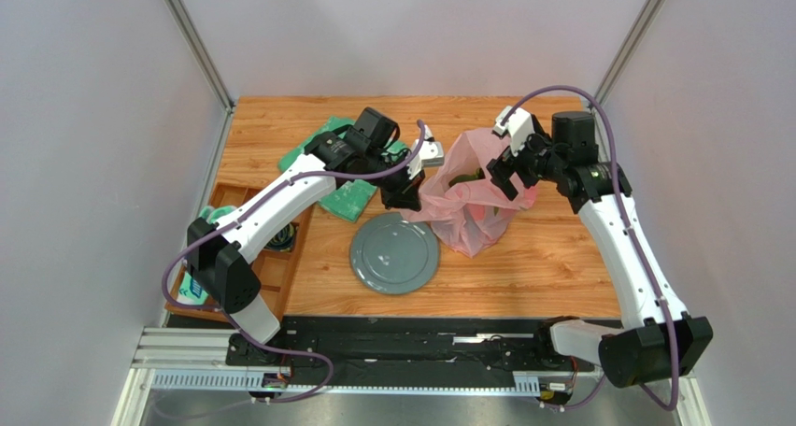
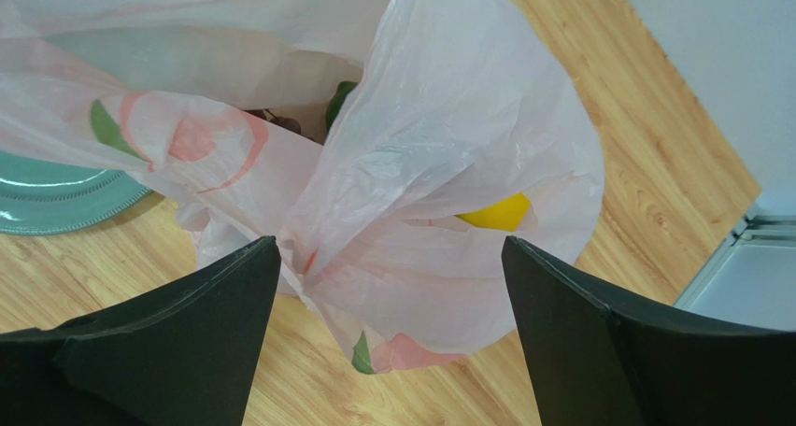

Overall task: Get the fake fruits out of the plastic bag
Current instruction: Adjust the plastic bag at the center of the board.

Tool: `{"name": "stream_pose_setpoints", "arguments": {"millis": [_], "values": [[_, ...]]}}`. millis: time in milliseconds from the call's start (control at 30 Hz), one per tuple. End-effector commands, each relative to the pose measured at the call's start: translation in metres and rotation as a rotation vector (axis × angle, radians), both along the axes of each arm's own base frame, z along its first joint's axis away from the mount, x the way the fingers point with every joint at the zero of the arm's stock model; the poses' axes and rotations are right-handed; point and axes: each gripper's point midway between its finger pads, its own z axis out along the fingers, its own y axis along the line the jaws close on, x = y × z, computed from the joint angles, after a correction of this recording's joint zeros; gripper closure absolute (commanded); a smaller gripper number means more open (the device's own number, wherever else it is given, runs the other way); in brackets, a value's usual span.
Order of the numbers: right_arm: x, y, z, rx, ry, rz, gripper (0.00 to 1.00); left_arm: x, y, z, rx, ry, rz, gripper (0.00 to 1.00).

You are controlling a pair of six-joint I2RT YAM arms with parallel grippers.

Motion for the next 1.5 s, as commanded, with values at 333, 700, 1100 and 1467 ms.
{"name": "stream_pose_setpoints", "arguments": {"millis": [333, 700, 1100, 1467], "values": [[0.157, -0.021, 0.003, 0.016, -0.060, -0.279, 1.00, 0.084, -0.002, 0.029, 0.047, -0.367, 0.061, 1.00], [0.241, -0.120, 0.290, 0.412, -0.806, -0.460, 1.00, 0.226, -0.014, 0.287, -0.358, -1.122, 0.332, 1.00], [0.090, -0.140, 0.098, 0.214, -0.428, -0.512, 1.00, 0.100, -0.035, 0.202, -0.307, -0.969, -0.054, 1.00], [-0.050, -0.156, -0.055, 0.105, -0.103, -0.618, 0.51, -0.012, 0.001, -0.023, 0.039, -0.453, -0.197, 1.00]]}}
